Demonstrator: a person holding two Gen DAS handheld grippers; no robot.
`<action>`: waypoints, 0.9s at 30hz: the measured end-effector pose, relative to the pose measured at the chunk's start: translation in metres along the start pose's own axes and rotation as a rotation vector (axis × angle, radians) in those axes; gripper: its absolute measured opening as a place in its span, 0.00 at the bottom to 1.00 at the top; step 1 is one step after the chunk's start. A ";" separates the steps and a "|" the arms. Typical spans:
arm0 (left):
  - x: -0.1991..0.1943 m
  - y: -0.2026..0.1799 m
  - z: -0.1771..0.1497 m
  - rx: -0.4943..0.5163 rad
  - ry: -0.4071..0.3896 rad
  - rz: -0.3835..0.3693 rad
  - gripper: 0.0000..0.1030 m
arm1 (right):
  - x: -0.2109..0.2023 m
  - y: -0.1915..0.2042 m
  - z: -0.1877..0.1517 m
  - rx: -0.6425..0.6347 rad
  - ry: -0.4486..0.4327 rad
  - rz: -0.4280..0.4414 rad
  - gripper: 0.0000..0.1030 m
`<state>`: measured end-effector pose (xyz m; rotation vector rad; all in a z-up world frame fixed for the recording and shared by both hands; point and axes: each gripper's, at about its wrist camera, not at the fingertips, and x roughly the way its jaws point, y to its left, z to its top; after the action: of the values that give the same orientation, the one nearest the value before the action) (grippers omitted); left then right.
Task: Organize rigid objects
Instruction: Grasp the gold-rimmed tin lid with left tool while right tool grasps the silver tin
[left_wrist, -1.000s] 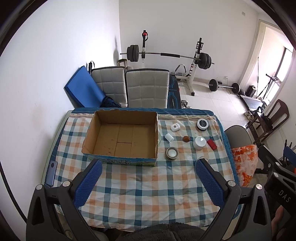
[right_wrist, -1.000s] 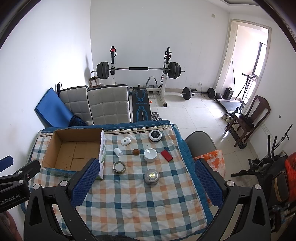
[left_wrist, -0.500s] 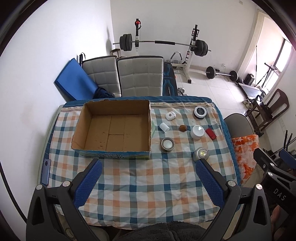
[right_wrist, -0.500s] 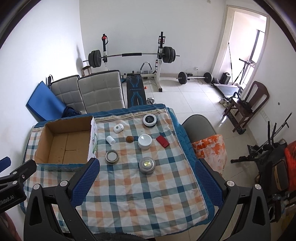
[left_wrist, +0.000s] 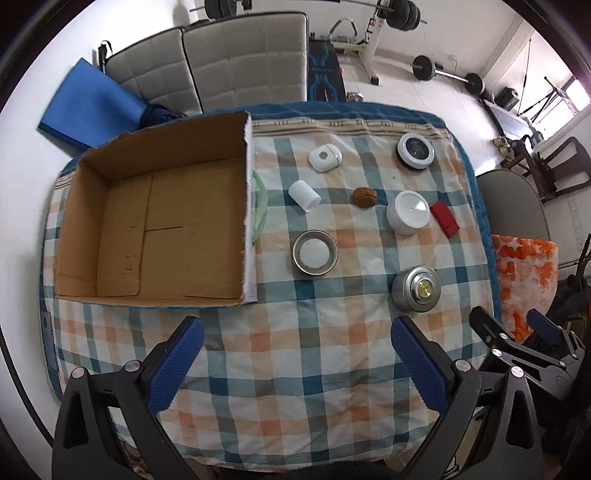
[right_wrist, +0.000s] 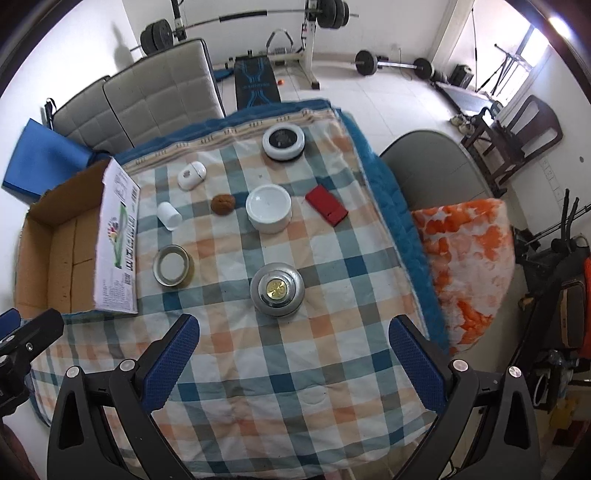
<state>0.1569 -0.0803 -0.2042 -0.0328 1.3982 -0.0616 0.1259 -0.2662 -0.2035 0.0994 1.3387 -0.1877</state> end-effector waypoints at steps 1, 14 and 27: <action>0.013 -0.004 0.007 0.002 0.016 0.002 1.00 | 0.022 -0.002 0.006 0.012 0.038 0.005 1.00; 0.140 -0.037 0.061 0.036 0.210 0.063 1.00 | 0.178 -0.004 0.030 0.120 0.297 0.109 0.83; 0.207 -0.037 0.078 0.058 0.350 0.094 1.00 | 0.201 -0.016 0.029 0.043 0.389 0.087 0.72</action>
<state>0.2684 -0.1308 -0.3926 0.0960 1.7449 -0.0300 0.1941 -0.3024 -0.3919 0.2393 1.7143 -0.1270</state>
